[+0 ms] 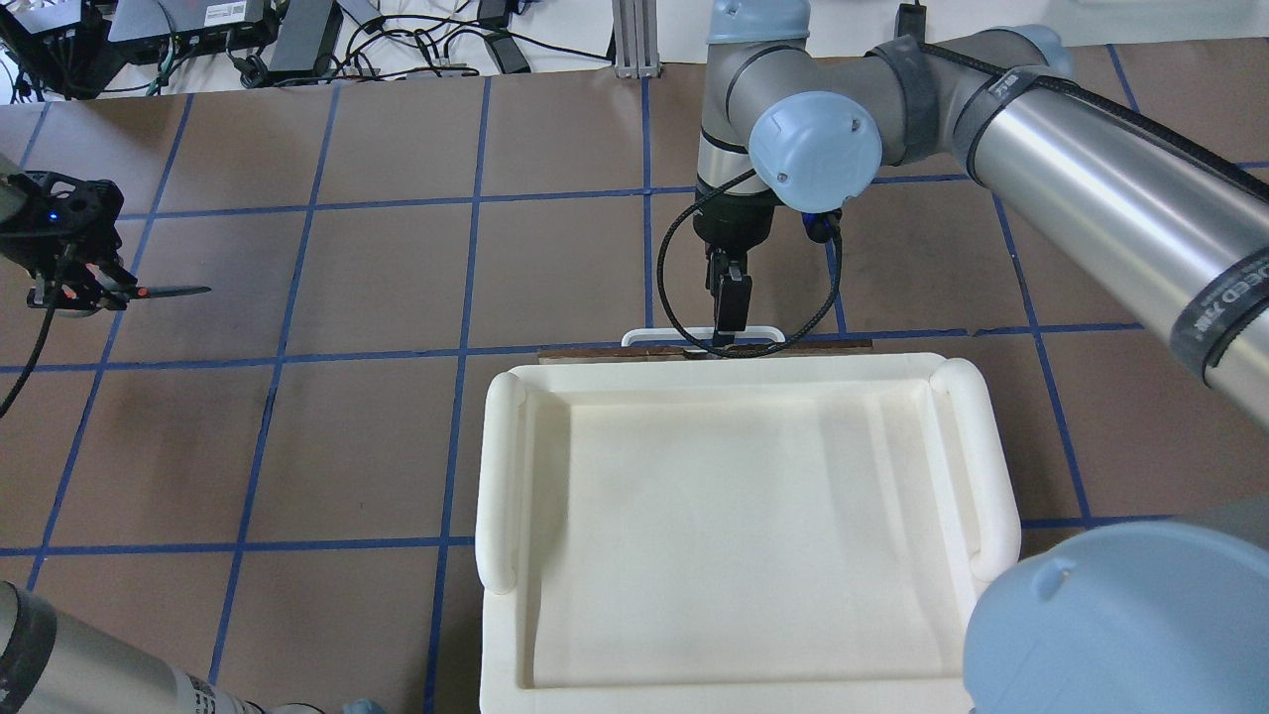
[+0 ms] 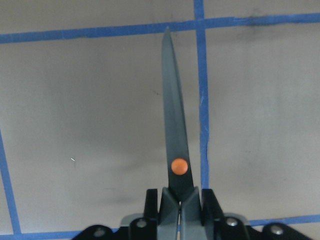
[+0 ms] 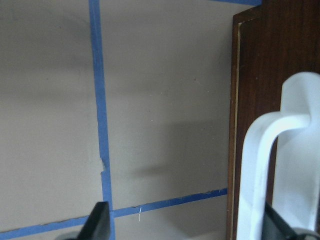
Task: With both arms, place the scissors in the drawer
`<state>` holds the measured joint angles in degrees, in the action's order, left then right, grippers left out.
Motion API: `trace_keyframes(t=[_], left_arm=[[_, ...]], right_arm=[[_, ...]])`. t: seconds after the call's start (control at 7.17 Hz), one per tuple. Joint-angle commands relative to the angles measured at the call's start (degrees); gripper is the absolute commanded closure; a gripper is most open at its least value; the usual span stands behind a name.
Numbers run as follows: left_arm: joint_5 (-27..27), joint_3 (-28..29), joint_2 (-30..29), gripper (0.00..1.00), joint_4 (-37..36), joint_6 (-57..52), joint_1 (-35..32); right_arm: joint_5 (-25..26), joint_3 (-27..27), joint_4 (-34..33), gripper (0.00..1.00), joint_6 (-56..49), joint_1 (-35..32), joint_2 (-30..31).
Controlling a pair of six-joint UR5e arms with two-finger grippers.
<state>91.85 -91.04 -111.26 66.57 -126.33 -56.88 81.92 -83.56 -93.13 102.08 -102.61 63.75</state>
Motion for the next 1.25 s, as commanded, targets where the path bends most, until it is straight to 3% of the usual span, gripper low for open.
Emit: trace_keyframes(t=[0.0, 0.28, 0.56, 0.7, 1.12], left_arm=[[-0.01, 4.27, 6.20, 1.00, 10.99, 0.38, -3.04], [-3.14, 7.18, 13.23, 1.00, 22.69, 11.12, -4.99], [-3.88, 7.45, 17.38, 1.00, 25.71, 17.04, -11.54], [-3.53, 7.46, 19.75, 1.00, 27.81, 24.91, -14.89], [-2.48, 6.67, 19.16, 1.00, 27.66, 37.87, -23.25]], right_arm=[[0.26, 0.59, -1.35, 0.00, -0.21, 0.13, -0.11], [0.26, 0.76, -2.57, 0.00, -0.21, 0.13, -0.90], [0.17, 1.02, -3.80, 0.00, -0.21, 0.13, -0.99], [0.08, 1.64, -3.81, 0.00, -0.21, 0.13, -1.08], [0.17, 2.43, -3.90, 0.00, -0.57, 0.13, -1.08]])
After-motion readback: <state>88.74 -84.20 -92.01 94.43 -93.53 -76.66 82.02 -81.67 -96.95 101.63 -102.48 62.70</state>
